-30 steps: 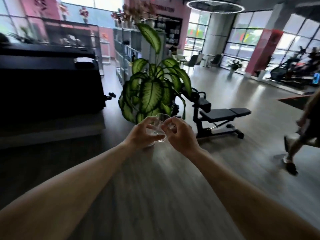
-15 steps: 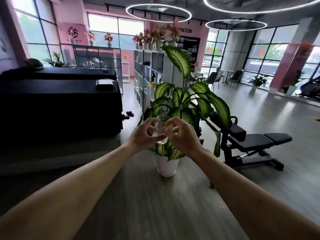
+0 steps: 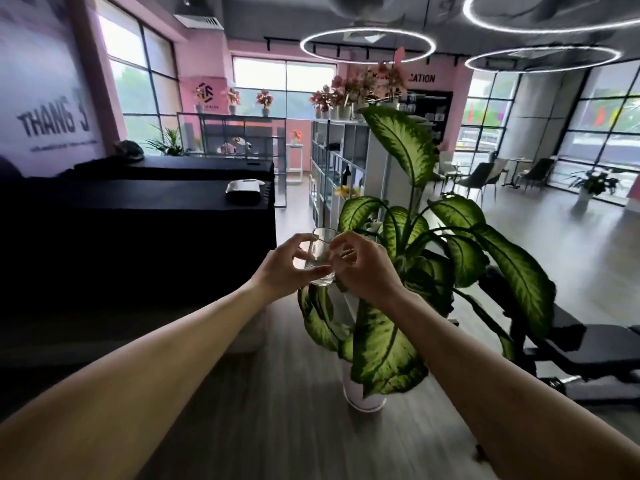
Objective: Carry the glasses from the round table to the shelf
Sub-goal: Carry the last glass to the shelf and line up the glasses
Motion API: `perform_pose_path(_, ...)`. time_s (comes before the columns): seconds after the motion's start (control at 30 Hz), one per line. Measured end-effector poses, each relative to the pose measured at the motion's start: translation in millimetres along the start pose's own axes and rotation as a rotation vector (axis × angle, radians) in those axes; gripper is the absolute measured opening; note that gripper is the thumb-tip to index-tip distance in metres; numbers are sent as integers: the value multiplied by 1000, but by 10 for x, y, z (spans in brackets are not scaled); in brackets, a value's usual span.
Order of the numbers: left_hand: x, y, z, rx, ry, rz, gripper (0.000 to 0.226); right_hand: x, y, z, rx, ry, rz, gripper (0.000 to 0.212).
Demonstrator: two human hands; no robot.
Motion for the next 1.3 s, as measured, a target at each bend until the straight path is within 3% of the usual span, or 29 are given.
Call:
perform_pose_path(0.57, -491, -113, 1465, 171, -146, 49, 72, 1054, 527, 1661, -153, -145, 92, 8)
perform_pose_path(0.97, -1557, -520, 2537, 224, -222, 65, 77, 1597, 1571, 2806, -262, -183, 96, 3)
perform_pose_path(1.3, -2641, -1204, 3966, 255, -256, 73, 87, 2054, 2751, 4329, -317, -167, 121, 7)
Point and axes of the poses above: each hand's wrist, its own z-axis towards the middle knuckle, its own y-axis out of the palm, x = y × z, the point moved 3 cm from there along z, towards the middle knuckle, and after that the axes turned 6 degrees about -y, right-handed, at the moved point
